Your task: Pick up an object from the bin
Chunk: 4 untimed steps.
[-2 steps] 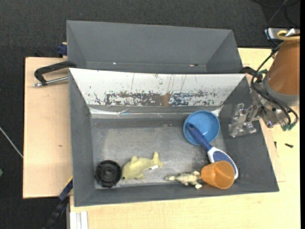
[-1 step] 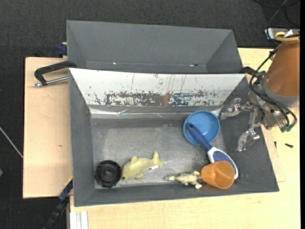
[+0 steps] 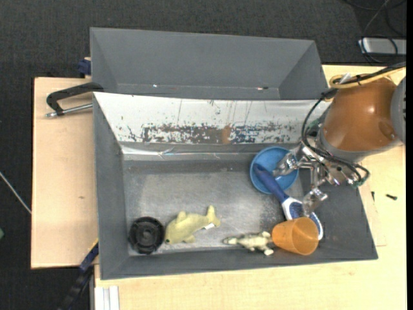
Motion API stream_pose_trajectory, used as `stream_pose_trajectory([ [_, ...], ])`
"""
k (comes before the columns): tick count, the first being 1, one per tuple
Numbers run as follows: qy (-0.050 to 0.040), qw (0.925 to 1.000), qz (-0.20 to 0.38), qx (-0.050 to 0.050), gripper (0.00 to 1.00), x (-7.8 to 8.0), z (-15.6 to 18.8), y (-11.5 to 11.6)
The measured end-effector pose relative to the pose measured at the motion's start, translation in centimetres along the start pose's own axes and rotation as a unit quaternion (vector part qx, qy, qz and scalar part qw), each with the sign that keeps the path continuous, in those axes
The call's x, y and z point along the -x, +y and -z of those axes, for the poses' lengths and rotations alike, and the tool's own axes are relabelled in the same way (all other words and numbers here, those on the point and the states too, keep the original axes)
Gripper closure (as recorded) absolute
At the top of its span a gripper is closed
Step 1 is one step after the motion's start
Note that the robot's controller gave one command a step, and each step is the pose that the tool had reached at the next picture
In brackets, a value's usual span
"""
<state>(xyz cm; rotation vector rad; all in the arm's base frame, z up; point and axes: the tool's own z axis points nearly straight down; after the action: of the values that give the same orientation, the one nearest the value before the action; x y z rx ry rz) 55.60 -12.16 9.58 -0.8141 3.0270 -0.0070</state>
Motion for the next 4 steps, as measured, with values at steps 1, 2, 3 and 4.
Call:
stream_pose_trajectory([
  [1,0.0038,1.0000,0.000,0.001,1.00,-0.2,0.0,-0.1],
  [2,-0.0039,0.9975,-0.070,-0.001,1.00,1.6,11.5,0.0],
  [3,-0.0001,0.9975,-0.071,0.002,0.00,1.5,11.0,0.1],
  [4,0.0021,0.9985,-0.054,0.005,0.00,3.3,-2.2,5.9],
])
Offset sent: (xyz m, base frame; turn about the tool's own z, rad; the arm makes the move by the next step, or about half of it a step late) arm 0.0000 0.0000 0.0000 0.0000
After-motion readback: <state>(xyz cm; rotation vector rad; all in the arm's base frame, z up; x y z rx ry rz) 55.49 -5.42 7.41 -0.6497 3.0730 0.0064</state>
